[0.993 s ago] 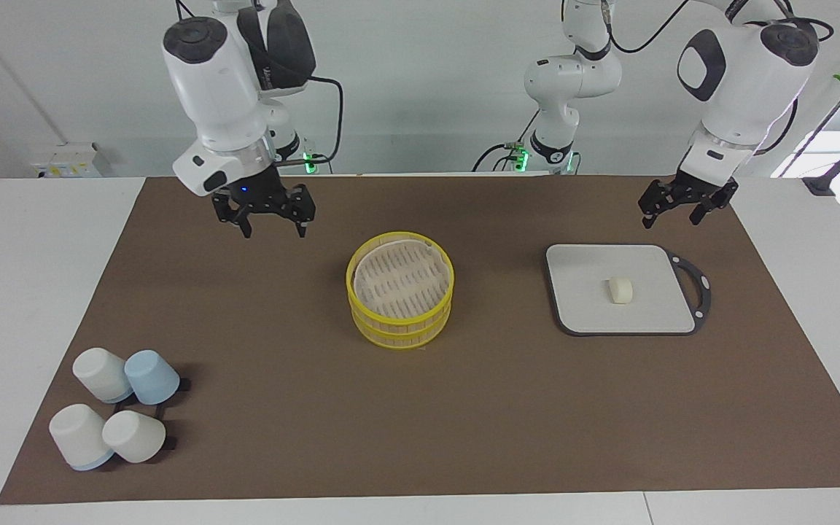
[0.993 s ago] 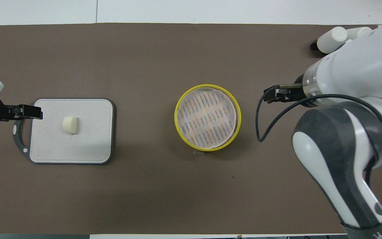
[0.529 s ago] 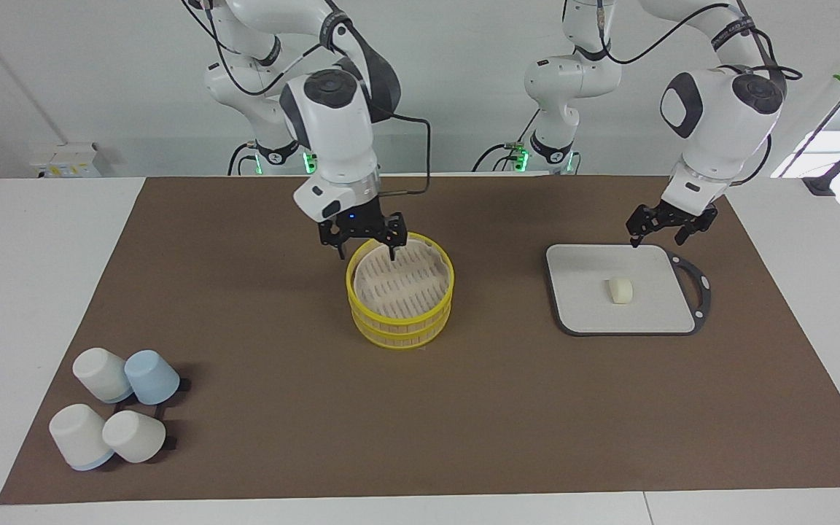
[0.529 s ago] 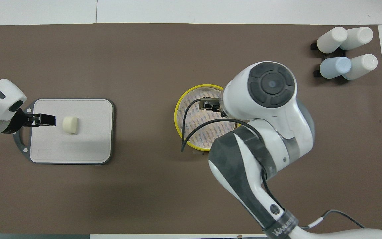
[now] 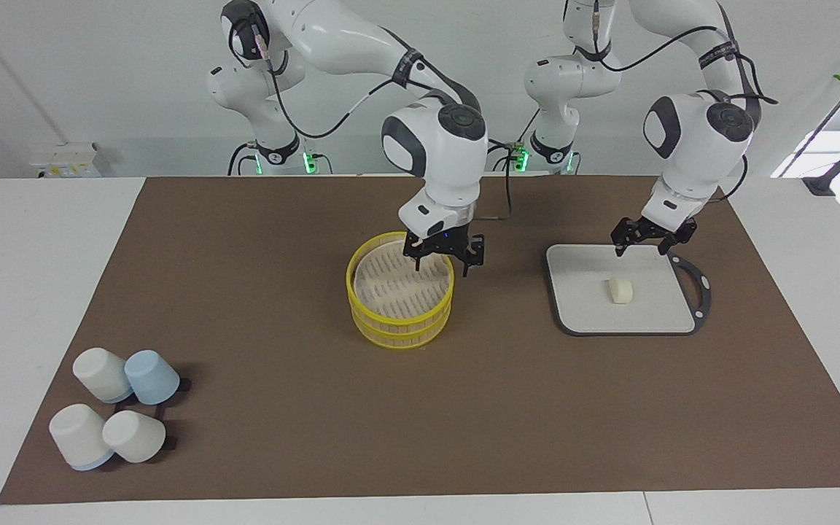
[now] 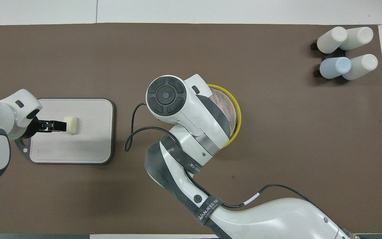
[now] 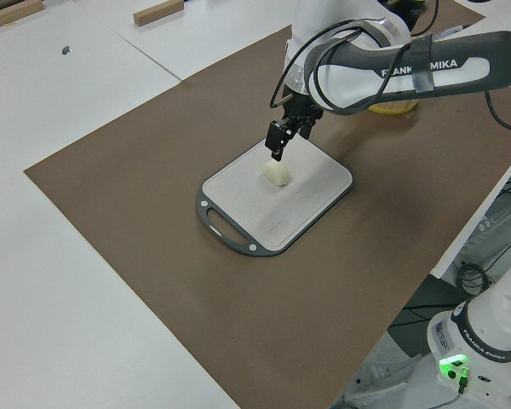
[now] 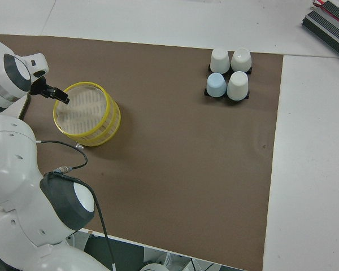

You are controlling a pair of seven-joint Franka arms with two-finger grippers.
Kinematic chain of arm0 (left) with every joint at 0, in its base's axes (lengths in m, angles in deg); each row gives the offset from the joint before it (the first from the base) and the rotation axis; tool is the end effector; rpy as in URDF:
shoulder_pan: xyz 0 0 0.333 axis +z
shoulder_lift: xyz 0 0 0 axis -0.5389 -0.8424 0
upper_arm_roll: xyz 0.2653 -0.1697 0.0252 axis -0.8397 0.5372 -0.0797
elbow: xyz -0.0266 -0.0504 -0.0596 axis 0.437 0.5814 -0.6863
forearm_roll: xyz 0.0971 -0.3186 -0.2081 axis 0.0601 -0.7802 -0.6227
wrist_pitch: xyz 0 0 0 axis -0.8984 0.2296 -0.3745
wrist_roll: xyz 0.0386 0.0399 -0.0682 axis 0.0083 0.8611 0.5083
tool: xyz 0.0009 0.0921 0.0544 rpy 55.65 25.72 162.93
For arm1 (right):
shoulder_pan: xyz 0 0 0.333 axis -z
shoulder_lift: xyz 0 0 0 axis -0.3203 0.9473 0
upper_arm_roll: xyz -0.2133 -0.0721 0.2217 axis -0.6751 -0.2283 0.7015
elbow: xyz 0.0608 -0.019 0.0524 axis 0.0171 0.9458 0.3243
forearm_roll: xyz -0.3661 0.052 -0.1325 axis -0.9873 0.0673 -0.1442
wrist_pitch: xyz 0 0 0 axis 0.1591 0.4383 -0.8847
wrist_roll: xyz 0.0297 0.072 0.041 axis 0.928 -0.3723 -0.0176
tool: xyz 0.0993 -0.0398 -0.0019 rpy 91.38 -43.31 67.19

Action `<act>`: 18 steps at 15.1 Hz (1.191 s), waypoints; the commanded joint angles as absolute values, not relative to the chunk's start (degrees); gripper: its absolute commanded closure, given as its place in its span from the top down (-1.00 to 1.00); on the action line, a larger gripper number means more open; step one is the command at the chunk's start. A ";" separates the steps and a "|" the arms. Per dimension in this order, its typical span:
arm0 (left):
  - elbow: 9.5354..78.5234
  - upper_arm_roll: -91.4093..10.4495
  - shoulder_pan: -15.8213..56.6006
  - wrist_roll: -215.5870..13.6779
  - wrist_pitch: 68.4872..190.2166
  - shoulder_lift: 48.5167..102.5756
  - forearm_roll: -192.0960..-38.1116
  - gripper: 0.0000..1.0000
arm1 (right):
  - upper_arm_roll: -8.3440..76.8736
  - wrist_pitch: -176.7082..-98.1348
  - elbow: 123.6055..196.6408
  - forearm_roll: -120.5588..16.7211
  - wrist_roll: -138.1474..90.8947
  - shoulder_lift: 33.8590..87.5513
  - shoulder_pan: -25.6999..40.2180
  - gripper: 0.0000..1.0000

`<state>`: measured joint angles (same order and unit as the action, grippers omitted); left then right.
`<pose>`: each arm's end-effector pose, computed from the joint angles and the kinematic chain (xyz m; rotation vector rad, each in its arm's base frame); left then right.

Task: Place bun in steamer
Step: 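Reach the right gripper to the steamer lid while the left gripper reaches the bun, then grasp the white bun with the left gripper while the right gripper grips the lid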

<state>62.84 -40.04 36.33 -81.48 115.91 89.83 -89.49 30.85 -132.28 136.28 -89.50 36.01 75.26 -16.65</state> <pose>0.5136 0.0022 0.4054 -3.1284 0.1089 -0.0331 0.5624 0.4356 0.4140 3.1017 -0.2851 0.1422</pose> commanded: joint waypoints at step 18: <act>70.89 -40.34 35.24 -79.45 137.31 82.97 -88.74 -0.03 | 31.19 -135.40 143.65 -84.27 22.43 72.61 -16.82 1.00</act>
<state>70.26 -39.78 35.83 -79.94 135.86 82.45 -89.48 31.13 -134.97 141.07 -85.91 25.03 74.49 -17.04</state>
